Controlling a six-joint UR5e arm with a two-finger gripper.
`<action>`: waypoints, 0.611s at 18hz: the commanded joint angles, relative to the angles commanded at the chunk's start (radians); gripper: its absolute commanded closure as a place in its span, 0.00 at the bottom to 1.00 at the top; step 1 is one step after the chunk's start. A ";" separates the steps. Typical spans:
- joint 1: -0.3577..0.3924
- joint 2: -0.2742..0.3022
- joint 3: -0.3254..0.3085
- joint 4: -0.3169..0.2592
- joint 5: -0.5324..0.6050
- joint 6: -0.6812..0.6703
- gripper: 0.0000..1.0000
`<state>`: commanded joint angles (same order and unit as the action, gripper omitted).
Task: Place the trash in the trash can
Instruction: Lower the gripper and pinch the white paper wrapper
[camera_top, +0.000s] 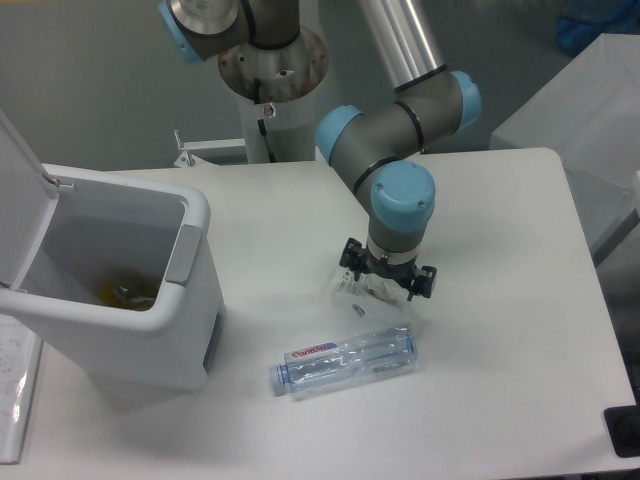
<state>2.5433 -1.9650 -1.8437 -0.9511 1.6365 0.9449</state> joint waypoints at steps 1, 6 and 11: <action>-0.002 -0.002 -0.012 0.002 0.037 0.005 0.00; -0.028 -0.005 -0.009 0.003 0.097 0.011 0.44; -0.028 -0.006 0.001 0.005 0.092 0.003 0.60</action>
<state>2.5157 -1.9712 -1.8423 -0.9465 1.7288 0.9480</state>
